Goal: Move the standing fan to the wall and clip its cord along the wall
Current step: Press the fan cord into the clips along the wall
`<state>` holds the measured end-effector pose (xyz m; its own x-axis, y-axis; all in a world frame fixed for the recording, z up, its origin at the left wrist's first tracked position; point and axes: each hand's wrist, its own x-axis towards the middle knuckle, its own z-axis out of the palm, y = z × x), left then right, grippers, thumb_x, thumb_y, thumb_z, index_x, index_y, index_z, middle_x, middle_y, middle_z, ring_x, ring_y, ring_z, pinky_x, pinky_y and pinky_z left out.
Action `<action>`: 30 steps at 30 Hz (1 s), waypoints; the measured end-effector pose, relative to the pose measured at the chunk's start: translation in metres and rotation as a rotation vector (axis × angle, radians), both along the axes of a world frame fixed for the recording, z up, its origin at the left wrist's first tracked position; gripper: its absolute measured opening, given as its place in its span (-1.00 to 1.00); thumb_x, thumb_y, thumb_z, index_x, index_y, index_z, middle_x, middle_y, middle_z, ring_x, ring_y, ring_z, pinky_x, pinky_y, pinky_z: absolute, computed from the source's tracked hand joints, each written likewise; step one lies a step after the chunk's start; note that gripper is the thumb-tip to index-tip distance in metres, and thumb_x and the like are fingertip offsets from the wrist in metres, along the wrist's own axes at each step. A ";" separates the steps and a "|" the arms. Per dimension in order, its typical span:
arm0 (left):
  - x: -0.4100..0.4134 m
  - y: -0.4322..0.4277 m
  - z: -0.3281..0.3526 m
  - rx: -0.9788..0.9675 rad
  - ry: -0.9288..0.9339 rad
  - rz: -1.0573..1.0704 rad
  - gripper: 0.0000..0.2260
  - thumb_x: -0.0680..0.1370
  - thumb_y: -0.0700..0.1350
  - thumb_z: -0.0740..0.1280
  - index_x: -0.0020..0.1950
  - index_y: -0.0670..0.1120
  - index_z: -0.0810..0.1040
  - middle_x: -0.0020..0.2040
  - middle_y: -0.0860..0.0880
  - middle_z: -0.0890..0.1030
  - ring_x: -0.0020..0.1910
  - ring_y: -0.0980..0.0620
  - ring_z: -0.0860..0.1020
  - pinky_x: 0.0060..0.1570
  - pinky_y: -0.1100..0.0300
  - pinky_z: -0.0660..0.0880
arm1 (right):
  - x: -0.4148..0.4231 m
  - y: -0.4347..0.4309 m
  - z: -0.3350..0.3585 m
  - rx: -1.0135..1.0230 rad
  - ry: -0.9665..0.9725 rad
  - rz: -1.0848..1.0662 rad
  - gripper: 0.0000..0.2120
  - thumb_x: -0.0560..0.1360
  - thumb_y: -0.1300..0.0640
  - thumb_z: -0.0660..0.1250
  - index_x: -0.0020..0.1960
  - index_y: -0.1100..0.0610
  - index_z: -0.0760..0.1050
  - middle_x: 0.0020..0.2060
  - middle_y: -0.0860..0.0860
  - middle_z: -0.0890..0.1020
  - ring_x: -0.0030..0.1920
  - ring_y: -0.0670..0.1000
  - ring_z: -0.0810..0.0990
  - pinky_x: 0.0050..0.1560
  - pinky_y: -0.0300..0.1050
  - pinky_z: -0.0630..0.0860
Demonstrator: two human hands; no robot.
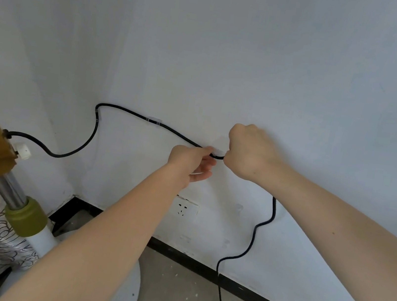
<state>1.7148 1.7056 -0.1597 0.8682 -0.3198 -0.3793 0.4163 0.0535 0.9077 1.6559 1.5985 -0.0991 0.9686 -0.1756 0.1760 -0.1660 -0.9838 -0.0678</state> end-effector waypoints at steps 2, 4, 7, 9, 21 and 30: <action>0.000 0.002 0.000 -0.006 0.001 -0.021 -0.87 0.46 -0.12 0.44 -0.18 -0.18 0.60 -0.32 -0.07 0.63 -0.45 0.07 0.51 -0.46 0.28 0.56 | 0.001 0.001 0.001 0.000 0.004 0.005 -0.67 0.41 0.29 0.29 -0.37 0.12 0.15 -0.41 0.04 0.29 -0.44 0.03 0.29 -0.51 -0.15 0.12; -0.001 0.002 0.001 -0.002 -0.004 -0.039 -0.86 0.43 -0.12 0.49 -0.18 -0.17 0.62 -0.32 -0.06 0.63 -0.48 0.10 0.51 -0.45 0.29 0.56 | 0.003 0.000 0.003 0.007 0.007 0.002 -0.67 0.41 0.28 0.30 -0.37 0.13 0.17 -0.40 0.04 0.29 -0.42 0.06 0.32 -0.51 -0.16 0.14; -0.001 0.001 0.002 0.003 0.007 -0.030 -0.87 0.42 -0.14 0.50 -0.19 -0.19 0.62 -0.32 -0.06 0.63 -0.52 0.13 0.50 -0.47 0.30 0.56 | 0.006 -0.001 0.008 0.026 0.019 -0.004 -0.83 0.42 0.25 0.33 -0.26 0.20 0.34 -0.40 0.03 0.32 -0.31 0.13 0.41 -0.45 -0.15 0.27; -0.001 0.000 0.002 -0.002 0.019 -0.026 -0.88 0.43 -0.16 0.49 -0.16 -0.20 0.62 -0.32 -0.06 0.63 -0.52 0.13 0.50 -0.47 0.29 0.56 | 0.008 -0.003 0.011 0.036 0.010 -0.011 -0.94 0.41 0.27 0.33 -0.13 0.22 0.46 -0.37 0.07 0.39 -0.32 0.12 0.43 -0.39 -0.13 0.36; -0.002 -0.006 -0.002 0.045 -0.118 0.048 -0.88 0.46 -0.18 0.45 -0.21 -0.18 0.56 -0.31 -0.07 0.61 -0.41 0.05 0.50 -0.47 0.25 0.59 | -0.001 -0.033 0.000 0.089 -0.066 0.063 -0.76 0.45 0.25 0.29 0.01 0.07 0.67 0.01 0.04 0.70 0.01 0.12 0.63 0.03 -0.05 0.56; -0.002 -0.013 -0.012 0.161 -0.312 0.119 -0.85 0.45 -0.09 0.45 -0.25 -0.15 0.59 -0.33 -0.04 0.63 -0.45 0.06 0.52 -0.48 0.23 0.54 | -0.028 -0.047 -0.036 0.150 -0.121 0.105 -0.71 0.54 0.18 0.24 0.16 -0.01 0.63 -0.35 0.08 0.69 -0.34 0.13 0.56 -0.25 -0.10 0.49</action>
